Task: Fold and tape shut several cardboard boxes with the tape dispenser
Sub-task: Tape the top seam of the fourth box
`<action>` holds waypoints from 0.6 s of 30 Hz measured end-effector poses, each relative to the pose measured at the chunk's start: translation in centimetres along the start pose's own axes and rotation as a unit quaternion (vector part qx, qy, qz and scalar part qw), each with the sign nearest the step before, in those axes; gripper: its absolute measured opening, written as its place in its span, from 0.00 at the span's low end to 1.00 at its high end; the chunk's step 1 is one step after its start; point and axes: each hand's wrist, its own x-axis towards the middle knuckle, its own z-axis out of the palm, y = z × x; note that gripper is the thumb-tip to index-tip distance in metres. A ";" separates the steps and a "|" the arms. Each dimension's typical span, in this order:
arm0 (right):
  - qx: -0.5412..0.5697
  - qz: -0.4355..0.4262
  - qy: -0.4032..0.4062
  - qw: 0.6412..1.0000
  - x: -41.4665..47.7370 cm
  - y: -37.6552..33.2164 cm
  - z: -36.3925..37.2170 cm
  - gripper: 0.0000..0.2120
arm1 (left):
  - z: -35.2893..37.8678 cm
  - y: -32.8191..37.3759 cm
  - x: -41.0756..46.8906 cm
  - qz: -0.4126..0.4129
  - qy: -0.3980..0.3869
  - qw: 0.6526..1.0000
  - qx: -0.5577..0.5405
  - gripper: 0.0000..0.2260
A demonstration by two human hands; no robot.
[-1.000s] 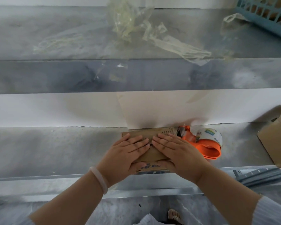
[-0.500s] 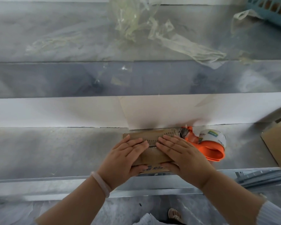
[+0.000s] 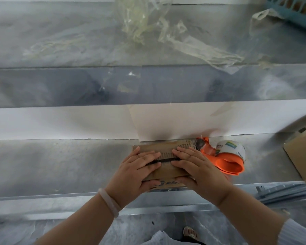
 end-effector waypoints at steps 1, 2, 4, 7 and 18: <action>0.007 0.001 0.005 1.000 0.0 0.0 0.1 0.20 | 0.0 0.0 0.0 -0.002 0.003 1.000 -0.008 0.21; 0.012 0.001 0.010 1.000 0.0 -0.1 0.1 0.20 | 0.1 0.0 0.0 -0.005 0.006 1.000 -0.016 0.21; 0.015 0.002 0.018 1.000 -0.1 -0.1 0.2 0.20 | 0.2 0.0 0.1 -0.007 0.009 1.000 -0.026 0.20; 0.003 -0.001 0.009 1.000 -0.1 0.0 0.1 0.21 | 0.2 -0.1 0.0 -0.002 0.010 1.000 -0.028 0.20; -0.027 0.031 -0.025 0.999 1.2 -1.0 -1.7 0.30 | -1.4 1.1 1.0 -0.098 -0.022 0.993 -0.060 0.32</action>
